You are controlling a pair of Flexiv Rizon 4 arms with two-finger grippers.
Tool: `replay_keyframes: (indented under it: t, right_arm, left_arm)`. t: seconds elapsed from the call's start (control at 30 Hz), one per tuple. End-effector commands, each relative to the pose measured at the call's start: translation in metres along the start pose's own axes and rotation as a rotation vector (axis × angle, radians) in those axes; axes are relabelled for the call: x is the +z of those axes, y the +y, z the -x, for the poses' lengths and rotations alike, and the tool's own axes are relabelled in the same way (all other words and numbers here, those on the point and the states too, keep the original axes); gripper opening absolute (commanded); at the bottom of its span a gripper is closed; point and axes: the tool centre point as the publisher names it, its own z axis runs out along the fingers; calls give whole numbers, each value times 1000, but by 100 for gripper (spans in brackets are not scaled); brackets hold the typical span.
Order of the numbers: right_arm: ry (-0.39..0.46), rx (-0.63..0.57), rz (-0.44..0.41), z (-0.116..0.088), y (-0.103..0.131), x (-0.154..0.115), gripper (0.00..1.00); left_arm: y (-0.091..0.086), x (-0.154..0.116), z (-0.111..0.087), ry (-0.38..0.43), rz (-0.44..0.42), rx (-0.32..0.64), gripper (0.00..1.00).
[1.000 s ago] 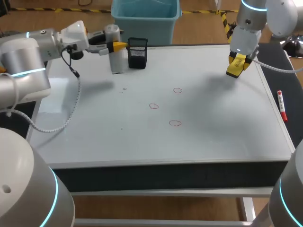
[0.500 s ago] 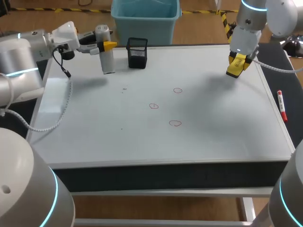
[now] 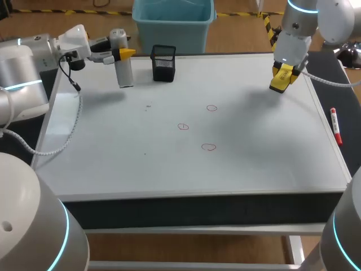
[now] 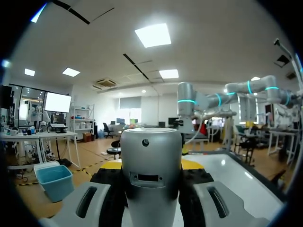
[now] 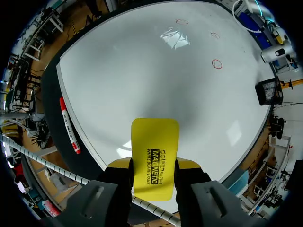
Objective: Pick up the inspection probe, press it on each red-marked spot on the whiteboard one by one, put down the probe, pick up the eraser, and wipe off all the red marks.
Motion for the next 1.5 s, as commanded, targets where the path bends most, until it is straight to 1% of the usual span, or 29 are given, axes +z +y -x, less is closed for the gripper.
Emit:
replay_keyframes:
  t: [0.03, 0.27, 0.37, 0.5, 0.67, 0.83, 0.97, 1.13, 1.23, 1.33, 1.5]
  right_arm:
    - [4, -2, -2, 0, 0, -1, 0]
    - [4, -2, -2, 0, 0, -1, 0]
    - [18, -29, -13, 16, 15, -5, 0]
    - [38, -77, -22, 36, 47, -6, 0]
    - [33, -160, -36, 62, 89, -5, 0]
    - [28, -267, -51, 89, 139, -3, 0]
    - [42, -365, -65, 112, 181, 0, 0]
    - [73, -485, -112, 141, 235, 2, 0]
    - [74, -520, -127, 155, 262, 3, 0]
    - [70, -552, -138, 166, 284, 8, 0]
    - [63, -596, -97, 179, 303, 24, 0]
  left_arm:
    - [-1, 0, 1, 3, 1, -1, 0]
    - [-1, 0, 1, 3, 1, -1, 0]
    - [-1, 0, 1, 3, 1, -1, 0]
    - [-1, 0, 1, 3, 1, -1, 0]
    - [-1, 0, 1, 3, 1, -1, 0]
    - [-1, 0, 1, 3, 1, -1, 0]
    - [-1, 0, 1, 3, 1, -1, 0]
    - [-1, 0, 1, 3, 1, -1, 0]
    - [-1, 0, 1, 3, 1, -1, 0]
    - [-1, 0, 1, 3, 1, -1, 0]
    - [-1, 0, 1, 3, 1, -1, 0]
